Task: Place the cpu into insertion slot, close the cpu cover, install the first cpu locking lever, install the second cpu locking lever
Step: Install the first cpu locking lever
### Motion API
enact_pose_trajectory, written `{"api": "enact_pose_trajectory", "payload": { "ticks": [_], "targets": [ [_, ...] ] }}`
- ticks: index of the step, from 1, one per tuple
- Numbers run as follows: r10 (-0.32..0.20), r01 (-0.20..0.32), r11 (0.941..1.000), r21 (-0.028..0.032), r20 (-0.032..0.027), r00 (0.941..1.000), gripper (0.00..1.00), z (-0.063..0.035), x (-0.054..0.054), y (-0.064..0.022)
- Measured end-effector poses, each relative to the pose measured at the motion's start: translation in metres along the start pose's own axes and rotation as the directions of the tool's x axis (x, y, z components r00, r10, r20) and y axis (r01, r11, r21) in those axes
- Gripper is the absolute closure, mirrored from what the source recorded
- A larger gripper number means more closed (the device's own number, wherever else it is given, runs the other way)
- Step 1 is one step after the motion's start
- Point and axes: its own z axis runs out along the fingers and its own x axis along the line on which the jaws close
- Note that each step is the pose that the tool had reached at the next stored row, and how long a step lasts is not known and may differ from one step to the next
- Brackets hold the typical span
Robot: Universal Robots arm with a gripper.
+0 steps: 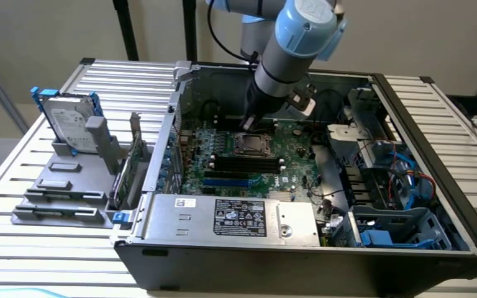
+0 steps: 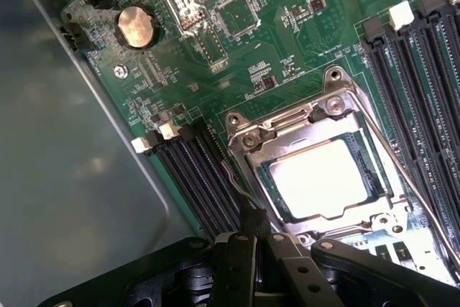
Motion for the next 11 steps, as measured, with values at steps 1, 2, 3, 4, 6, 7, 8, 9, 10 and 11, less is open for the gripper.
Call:
{"api": "enact_pose_trajectory", "payload": {
  "ticks": [1,2,3,4,6,7,8,9,10,11],
  "targets": [
    [0.001,-0.001,1.0,0.0021,0.0011,1.0,0.89,-0.0001,0.0006,0.001],
    [0.003,-0.003,1.0,0.0039,0.0021,1.0,0.89,-0.0001,0.001,0.0018],
    [0.004,-0.004,1.0,0.0058,0.0031,1.0,0.89,-0.0001,0.0015,0.0027],
    [0.006,-0.006,1.0,0.0075,0.0041,1.0,0.89,-0.0002,0.0019,0.0034],
    [0.009,-0.009,0.9999,0.0106,0.0056,0.9999,0.89,-0.0001,0.0027,0.0046],
    [0.01,-0.01,0.9999,0.0118,0.0061,0.9999,0.89,0.0,0.0031,0.0049],
    [0.012,-0.012,0.9998,0.0128,0.0065,0.9999,0.89,0.0001,0.0034,0.005],
    [0.015,-0.015,0.9998,0.0137,0.007,0.9999,0.89,0.0002,0.0037,0.0049],
    [0.018,-0.018,0.9997,0.0144,0.0074,0.9998,0.89,0.0003,0.004,0.0048],
    [0.02,-0.02,0.9997,0.0153,0.0075,0.9998,0.89,0.0005,0.0042,0.0048]
  ]
}}
